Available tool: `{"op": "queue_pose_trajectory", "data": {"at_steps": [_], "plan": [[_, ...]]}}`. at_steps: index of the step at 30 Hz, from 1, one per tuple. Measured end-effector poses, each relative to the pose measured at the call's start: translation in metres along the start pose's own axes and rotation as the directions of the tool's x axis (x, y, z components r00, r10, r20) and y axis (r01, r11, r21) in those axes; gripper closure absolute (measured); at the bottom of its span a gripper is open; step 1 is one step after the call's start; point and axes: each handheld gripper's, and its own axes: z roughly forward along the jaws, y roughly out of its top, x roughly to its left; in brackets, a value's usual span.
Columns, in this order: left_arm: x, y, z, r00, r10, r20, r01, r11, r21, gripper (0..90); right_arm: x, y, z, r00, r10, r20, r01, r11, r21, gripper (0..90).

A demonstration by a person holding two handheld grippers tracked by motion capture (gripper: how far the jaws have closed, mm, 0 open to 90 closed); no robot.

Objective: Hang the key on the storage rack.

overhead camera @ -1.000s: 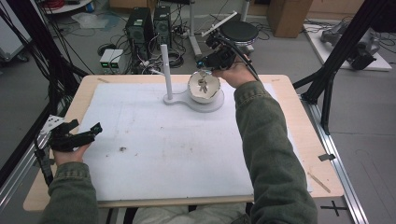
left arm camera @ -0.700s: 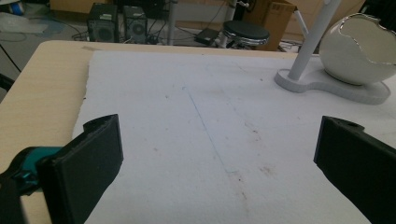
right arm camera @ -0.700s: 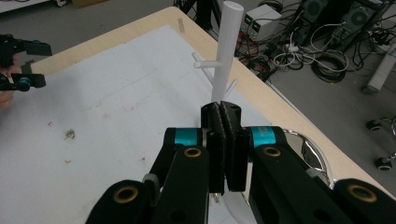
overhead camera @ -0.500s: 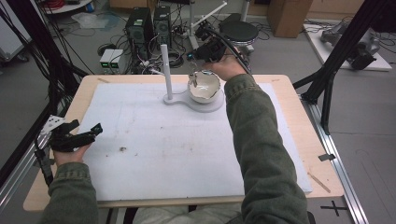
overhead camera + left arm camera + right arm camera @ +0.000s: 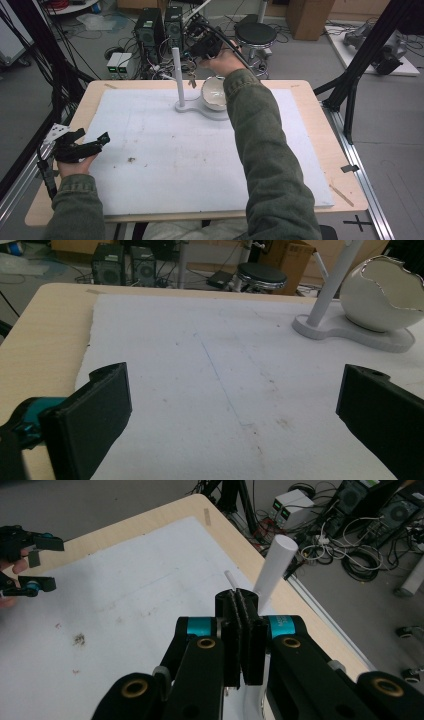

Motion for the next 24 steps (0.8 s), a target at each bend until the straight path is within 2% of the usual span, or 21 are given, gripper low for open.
{"op": "queue_pose_trajectory", "data": {"at_steps": [12, 18, 24], "plan": [[0.0, 0.0, 0.002, 1.0, -0.002, 0.005, 0.002, 1.0, 0.0, 1.7, 0.001, 0.014, 0.033, 0.9999, -0.011, 0.006, 0.01, 0.999, 0.042, 89.1], [0.001, 0.0, 0.002, 1.0, -0.008, 0.004, 0.008, 0.9999, -0.006, 1.7, -0.001, 0.015, 0.047, 0.9998, -0.01, 0.016, 0.009, 0.998, 0.068, 89.1], [0.002, 0.0, 0.002, 0.9995, -0.027, 0.015, 0.027, 0.9994, -0.02, 1.7, -0.004, 0.017, 0.051, 0.9994, -0.004, 0.034, 0.002, 0.999, 0.049, 89.0]]}}
